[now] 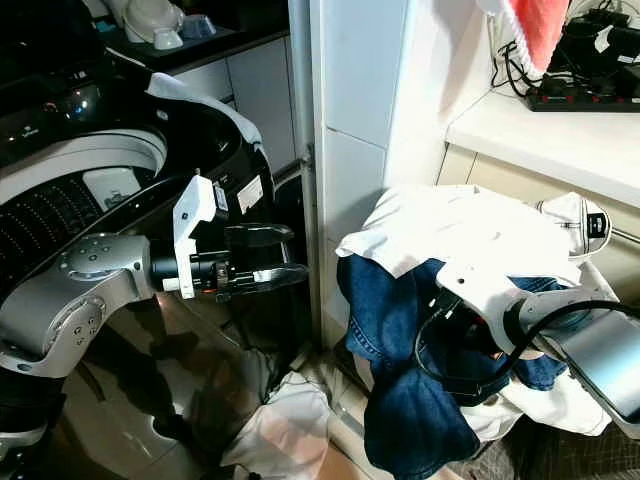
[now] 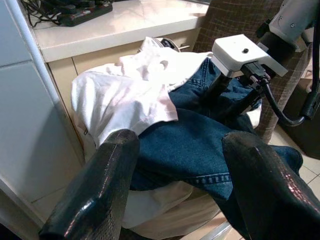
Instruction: Clothes washing
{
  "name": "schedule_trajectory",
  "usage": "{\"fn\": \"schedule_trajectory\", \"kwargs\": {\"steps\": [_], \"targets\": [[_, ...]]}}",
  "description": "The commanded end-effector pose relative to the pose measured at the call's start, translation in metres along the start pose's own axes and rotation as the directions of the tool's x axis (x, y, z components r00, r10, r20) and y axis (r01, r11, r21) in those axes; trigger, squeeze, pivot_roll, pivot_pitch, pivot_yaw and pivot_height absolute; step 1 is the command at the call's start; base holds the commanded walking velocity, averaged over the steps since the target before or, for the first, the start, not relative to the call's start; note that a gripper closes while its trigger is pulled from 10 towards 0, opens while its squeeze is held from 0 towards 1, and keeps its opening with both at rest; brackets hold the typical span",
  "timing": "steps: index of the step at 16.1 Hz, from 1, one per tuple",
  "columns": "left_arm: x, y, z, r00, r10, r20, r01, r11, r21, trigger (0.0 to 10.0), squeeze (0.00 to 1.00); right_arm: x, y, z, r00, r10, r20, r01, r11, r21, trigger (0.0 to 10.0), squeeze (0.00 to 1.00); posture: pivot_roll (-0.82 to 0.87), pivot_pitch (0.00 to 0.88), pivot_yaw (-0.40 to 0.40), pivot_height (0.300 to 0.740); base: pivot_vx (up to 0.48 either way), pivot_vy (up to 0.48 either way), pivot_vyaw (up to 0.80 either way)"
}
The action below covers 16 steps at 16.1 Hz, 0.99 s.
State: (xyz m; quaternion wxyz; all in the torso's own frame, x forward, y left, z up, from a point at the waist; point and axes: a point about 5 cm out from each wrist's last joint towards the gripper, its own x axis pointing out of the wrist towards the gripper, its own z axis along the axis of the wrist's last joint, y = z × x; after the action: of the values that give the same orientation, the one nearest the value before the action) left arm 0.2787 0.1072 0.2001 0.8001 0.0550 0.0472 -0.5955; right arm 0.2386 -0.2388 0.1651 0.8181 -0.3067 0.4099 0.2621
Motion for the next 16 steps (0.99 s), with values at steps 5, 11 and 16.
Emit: {"fn": "schedule_trajectory", "kwargs": {"steps": [5, 11, 16], "targets": [[0.001, -0.002, 0.002, 1.0, -0.018, 0.011, 0.018, 1.0, 0.006, 10.0, 0.0, -0.004, -0.01, 0.002, 0.999, -0.03, 0.02, 0.03, 0.999, 0.015, 0.0, 0.0, -0.03, 0.0, 0.076, 0.74, 0.0, 0.0, 0.0], [0.002, -0.001, 0.001, 1.0, -0.007, 0.011, 0.007, 1.0, 0.005, 10.0, 0.0, -0.014, -0.015, 0.008, 0.996, -0.015, 0.085, 0.011, 0.999, 0.04, 0.0, 0.0, -0.03, 0.0, 0.077, 0.74, 0.0, 0.0, 0.0], [-0.001, 0.002, 0.004, 1.0, 0.007, 0.026, -0.008, 1.0, 0.013, 10.0, 0.0, -0.077, -0.052, 0.041, 0.913, -0.091, 0.397, 0.032, 0.988, 0.153, 0.0, 0.0, -0.03, 0.0, 0.08, 0.74, 0.0, 0.0, 0.0]]}}
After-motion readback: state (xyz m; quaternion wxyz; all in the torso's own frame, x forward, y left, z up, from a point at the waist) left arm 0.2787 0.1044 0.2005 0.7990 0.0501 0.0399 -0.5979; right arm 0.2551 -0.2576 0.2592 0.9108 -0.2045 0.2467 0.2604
